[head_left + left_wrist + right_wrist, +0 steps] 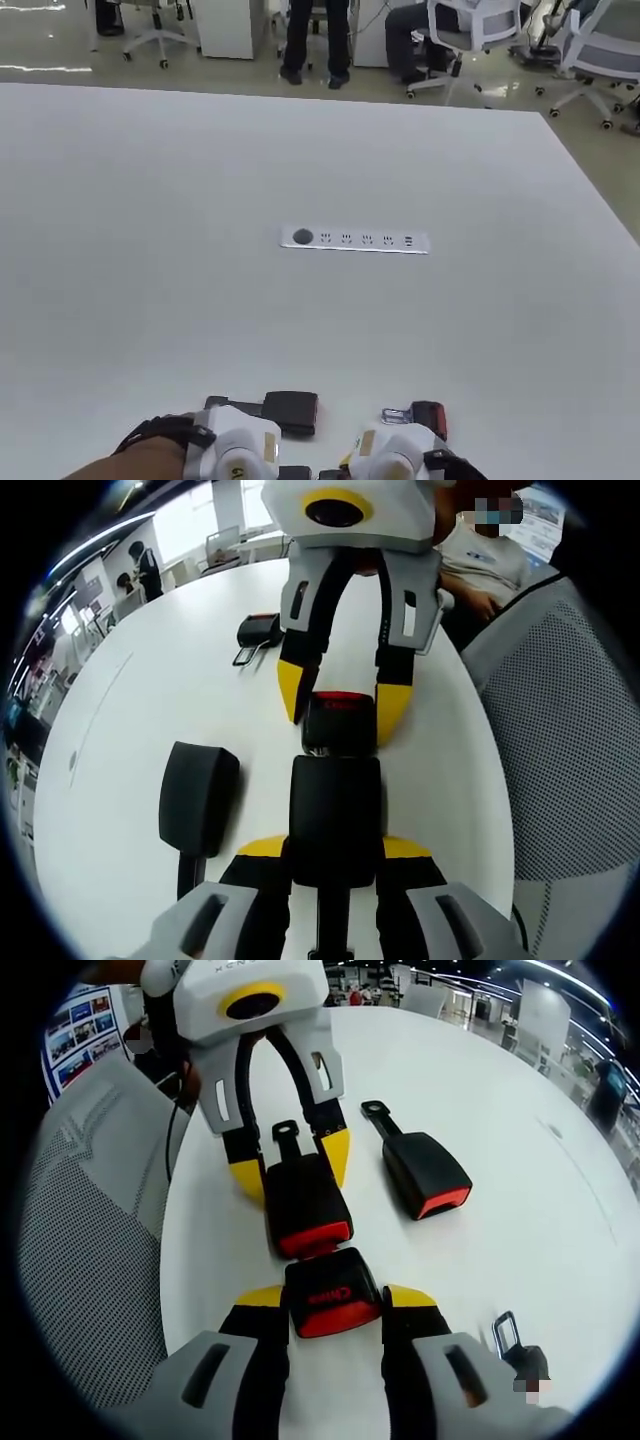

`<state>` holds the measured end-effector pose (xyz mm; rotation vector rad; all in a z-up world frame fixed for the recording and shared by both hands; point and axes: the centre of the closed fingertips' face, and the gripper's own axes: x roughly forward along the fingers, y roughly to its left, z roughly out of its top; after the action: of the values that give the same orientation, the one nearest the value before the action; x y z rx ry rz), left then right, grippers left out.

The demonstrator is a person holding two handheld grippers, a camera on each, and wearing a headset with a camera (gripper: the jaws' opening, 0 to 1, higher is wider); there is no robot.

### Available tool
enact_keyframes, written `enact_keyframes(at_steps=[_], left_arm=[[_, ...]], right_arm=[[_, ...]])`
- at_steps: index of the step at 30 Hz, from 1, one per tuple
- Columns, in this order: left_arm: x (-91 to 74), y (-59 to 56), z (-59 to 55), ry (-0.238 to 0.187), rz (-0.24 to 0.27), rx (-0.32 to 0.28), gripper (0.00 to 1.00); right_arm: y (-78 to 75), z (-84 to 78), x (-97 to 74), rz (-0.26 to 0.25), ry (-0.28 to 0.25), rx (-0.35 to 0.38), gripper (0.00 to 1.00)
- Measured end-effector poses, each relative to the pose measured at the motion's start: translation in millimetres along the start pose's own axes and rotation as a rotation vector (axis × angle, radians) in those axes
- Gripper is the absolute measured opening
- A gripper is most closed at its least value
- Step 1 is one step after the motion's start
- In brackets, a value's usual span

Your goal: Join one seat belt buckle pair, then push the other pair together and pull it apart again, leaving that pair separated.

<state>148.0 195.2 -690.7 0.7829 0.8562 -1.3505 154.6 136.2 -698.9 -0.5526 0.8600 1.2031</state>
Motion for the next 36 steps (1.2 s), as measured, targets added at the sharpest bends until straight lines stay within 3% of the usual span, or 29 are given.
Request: enact_keyframes(at_steps=[25,36], left_arm=[[-2.4,2.2,-1.2,-0.088,-0.025,-0.001,0.33],[-3.1,4.4,-3.5,-0.121,-0.051,0.001,0.33]], right_arm=[[1.7,5.0,-5.9,0.056,-0.129,-0.029,0.33],[2.0,4.0,-6.7,0.09,-0.164,-0.092,0.31]])
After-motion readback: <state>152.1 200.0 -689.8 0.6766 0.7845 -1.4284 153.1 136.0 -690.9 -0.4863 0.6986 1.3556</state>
